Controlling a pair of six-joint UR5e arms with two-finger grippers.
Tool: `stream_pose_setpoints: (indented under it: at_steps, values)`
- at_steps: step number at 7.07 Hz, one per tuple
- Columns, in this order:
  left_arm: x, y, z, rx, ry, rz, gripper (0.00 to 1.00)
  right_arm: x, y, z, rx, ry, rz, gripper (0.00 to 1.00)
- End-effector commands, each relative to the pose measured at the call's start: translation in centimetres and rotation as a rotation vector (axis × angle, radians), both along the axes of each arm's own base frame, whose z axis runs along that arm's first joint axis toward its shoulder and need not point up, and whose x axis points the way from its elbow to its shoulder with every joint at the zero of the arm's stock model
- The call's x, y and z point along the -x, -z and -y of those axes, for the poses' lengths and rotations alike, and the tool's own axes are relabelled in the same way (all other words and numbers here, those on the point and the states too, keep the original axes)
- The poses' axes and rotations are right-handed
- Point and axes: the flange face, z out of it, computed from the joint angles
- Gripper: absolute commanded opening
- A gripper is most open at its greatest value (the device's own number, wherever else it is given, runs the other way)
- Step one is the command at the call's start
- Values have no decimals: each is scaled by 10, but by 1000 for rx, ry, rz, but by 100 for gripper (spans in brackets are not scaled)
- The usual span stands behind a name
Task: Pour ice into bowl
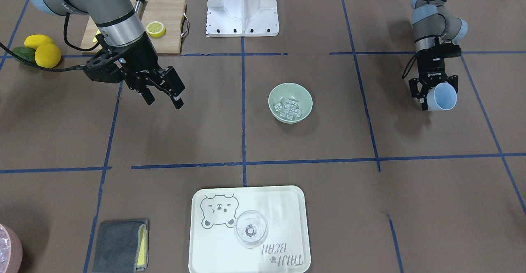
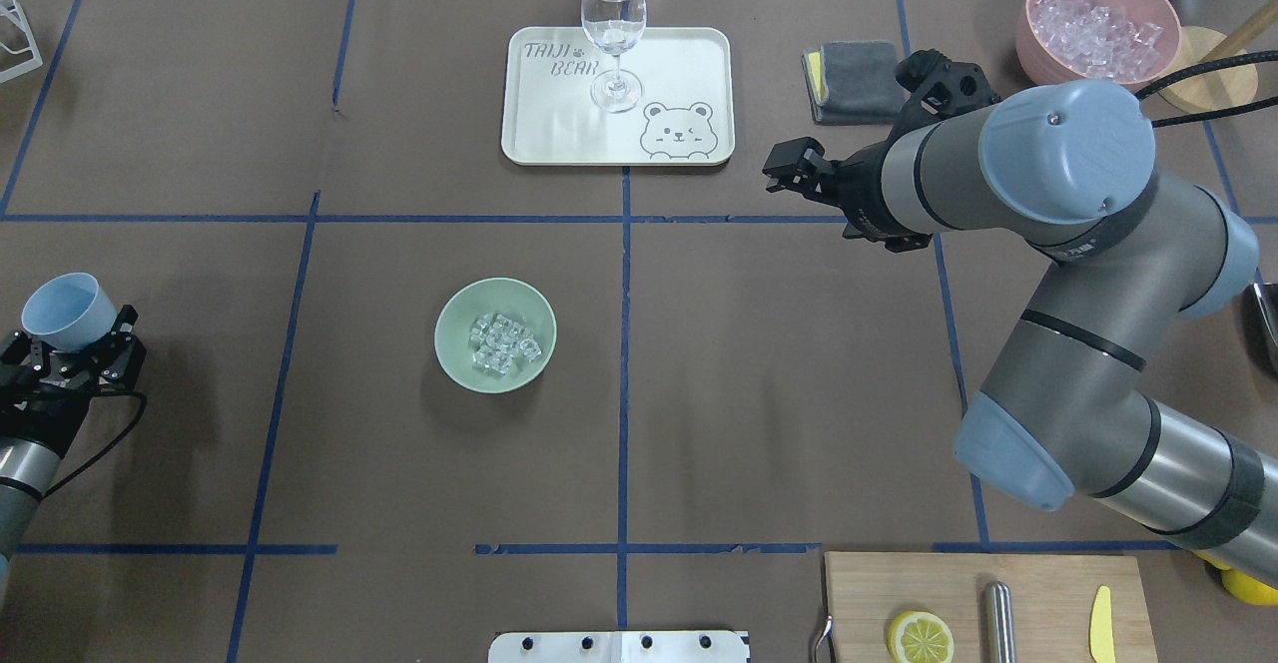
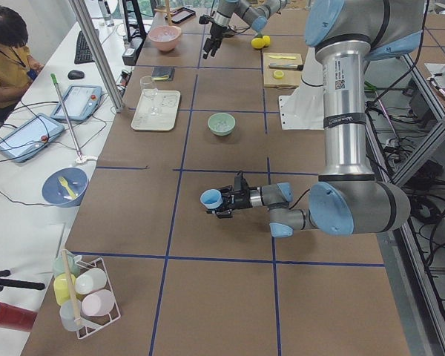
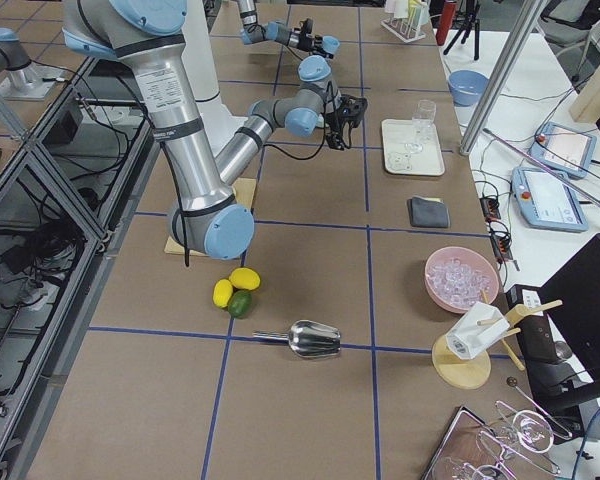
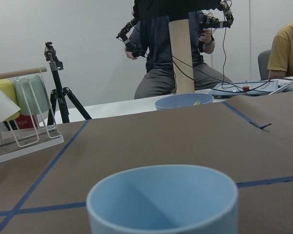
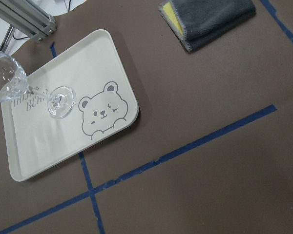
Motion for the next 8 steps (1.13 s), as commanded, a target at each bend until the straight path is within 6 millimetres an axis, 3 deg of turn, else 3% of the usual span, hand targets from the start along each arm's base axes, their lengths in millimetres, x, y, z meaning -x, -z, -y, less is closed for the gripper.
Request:
stream_pose_setpoints:
  at_steps: [1, 2, 3, 4, 8]
  values:
    - [-3, -1, -2, 14, -17, -15, 36, 1, 1, -1, -1, 3, 2, 100]
    - [-4, -2, -2, 18, -26, -18, 56, -1, 2, -1, -3, 1, 5, 100]
    - [-4, 0, -2, 18, -28, -19, 85, -1, 4, -1, -4, -1, 7, 100]
    - [-4, 1, -2, 17, -30, -27, 99, -1, 6, -1, -5, 1, 10, 100]
    - [-3, 1, -3, 26, -51, -30, 100, -3, 10, -2, -9, -2, 18, 100]
